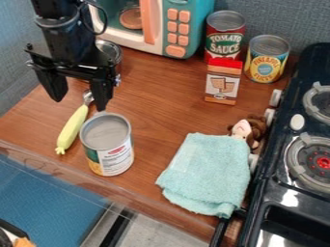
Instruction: Move tin can closer to the microwave
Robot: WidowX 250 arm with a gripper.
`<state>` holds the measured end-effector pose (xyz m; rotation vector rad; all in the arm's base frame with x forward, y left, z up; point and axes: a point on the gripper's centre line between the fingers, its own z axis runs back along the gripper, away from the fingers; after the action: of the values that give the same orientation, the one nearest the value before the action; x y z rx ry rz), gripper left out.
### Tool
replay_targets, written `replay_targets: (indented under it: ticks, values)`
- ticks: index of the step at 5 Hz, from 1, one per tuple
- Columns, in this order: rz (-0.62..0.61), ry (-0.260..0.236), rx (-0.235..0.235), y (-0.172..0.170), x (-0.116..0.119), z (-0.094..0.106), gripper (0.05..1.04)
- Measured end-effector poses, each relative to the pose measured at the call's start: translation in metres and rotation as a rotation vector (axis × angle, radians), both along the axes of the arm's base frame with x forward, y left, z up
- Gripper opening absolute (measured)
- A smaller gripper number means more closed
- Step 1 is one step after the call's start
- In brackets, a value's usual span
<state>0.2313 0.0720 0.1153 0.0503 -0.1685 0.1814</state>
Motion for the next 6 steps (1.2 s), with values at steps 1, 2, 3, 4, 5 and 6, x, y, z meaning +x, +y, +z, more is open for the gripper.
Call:
replay_targets:
  ticks: [1, 2, 3, 4, 5, 6]
  values:
    - [0.0, 0.022, -0.011, -0.002, -0.004, -0.006, 0.999]
    - [-0.013, -0.005, -0.012, -0.01, -0.021, 0.002, 0.999]
    - [-0.027, -0.023, -0.004, -0.014, -0.034, 0.006, 0.999]
    - [-0.046, -0.006, 0.0, -0.016, -0.047, -0.001, 0.999]
    - [-0.059, 0.026, 0.007, -0.015, -0.059, -0.018, 0.999]
    - [-0.062, 0.041, 0.015, -0.015, -0.062, -0.028, 0.999]
